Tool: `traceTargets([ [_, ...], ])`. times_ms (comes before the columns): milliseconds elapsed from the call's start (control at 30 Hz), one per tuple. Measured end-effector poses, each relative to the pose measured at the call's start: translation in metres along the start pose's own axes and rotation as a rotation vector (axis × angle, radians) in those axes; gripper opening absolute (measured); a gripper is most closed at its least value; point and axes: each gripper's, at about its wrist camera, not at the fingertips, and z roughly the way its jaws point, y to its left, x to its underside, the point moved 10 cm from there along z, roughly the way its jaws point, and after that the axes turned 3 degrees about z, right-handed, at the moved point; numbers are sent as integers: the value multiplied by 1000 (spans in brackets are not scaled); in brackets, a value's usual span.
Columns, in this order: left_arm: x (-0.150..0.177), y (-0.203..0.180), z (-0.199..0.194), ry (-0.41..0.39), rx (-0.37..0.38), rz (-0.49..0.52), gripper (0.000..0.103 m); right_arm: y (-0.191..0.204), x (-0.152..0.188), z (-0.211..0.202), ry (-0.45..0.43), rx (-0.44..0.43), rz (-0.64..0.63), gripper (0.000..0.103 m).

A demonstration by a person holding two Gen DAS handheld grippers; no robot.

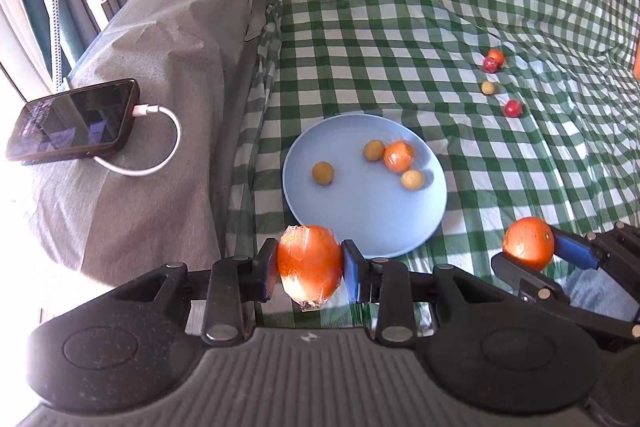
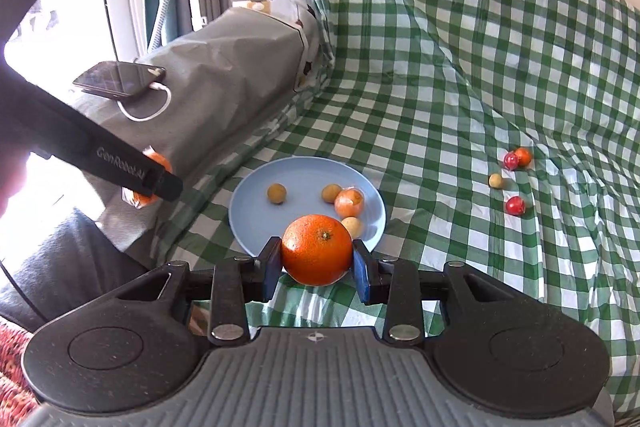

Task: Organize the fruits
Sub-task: 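Carry the wrapped orange and tangerine over the blue plate with both tools, then lower both fruits onto the plate and open both tools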

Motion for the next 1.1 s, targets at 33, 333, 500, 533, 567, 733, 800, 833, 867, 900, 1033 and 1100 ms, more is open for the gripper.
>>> traceTargets([
  [33,-3,1,5,5,1,-3,37,-1,0,5,7,3,0,38],
  [333,-21,4,59,62,7,-8,37,-6,0,62,85,9,18,38],
  [500,-30,0,93,95,3,14,37,-9,1,94,126,11,25,38],
  [533,-31,-1,99,99,-1,25,37,-9,1,101,134,13,23,38],
  [567,-32,-3,106,107,-5,33,37,-10,2,107,145,17,21,38],
  [733,-34,-10,138,142,-16,57,37,-12,8,136,204,30,6,38],
  [800,-35,-12,145,143,-26,69,37,-13,9,145,219,27,3,38],
  [833,-36,-12,148,143,-28,73,37,-14,9,149,226,30,3,38],
  [867,-37,-12,151,141,-29,75,39,-15,8,153,233,31,1,38],
  [900,-39,-12,151,137,-33,76,50,-15,8,157,236,30,-2,39],
  [1033,-50,-8,135,38,-47,78,102,-16,-3,162,217,29,-3,62],
  [1100,-51,-8,121,-2,-41,89,102,-17,-10,153,183,43,-15,87],
])
